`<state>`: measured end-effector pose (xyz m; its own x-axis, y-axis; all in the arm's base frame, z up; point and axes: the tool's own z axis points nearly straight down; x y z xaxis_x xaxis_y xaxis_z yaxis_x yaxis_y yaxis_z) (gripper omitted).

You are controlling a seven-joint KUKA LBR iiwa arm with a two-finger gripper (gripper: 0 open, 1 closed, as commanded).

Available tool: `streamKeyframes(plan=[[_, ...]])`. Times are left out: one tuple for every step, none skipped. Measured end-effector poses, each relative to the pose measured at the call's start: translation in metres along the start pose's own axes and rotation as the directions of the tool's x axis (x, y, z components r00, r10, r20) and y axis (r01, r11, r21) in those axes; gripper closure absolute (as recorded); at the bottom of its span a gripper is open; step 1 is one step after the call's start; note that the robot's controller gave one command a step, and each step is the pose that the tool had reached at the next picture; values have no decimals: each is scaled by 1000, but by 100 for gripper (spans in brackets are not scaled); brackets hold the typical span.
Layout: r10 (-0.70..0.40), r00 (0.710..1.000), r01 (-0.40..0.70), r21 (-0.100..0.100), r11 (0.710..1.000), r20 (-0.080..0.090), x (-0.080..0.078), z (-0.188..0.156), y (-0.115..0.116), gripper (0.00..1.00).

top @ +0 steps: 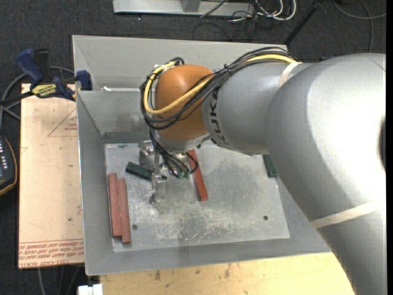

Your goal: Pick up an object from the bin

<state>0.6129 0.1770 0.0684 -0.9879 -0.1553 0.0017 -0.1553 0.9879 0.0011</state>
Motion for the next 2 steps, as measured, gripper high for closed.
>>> streamKeyframes(plan=[[0, 1000, 0, -2, 1000, 4, -2, -3, 1, 100], [5, 1000, -5, -2, 1000, 13, -1, -95, -2, 100]])
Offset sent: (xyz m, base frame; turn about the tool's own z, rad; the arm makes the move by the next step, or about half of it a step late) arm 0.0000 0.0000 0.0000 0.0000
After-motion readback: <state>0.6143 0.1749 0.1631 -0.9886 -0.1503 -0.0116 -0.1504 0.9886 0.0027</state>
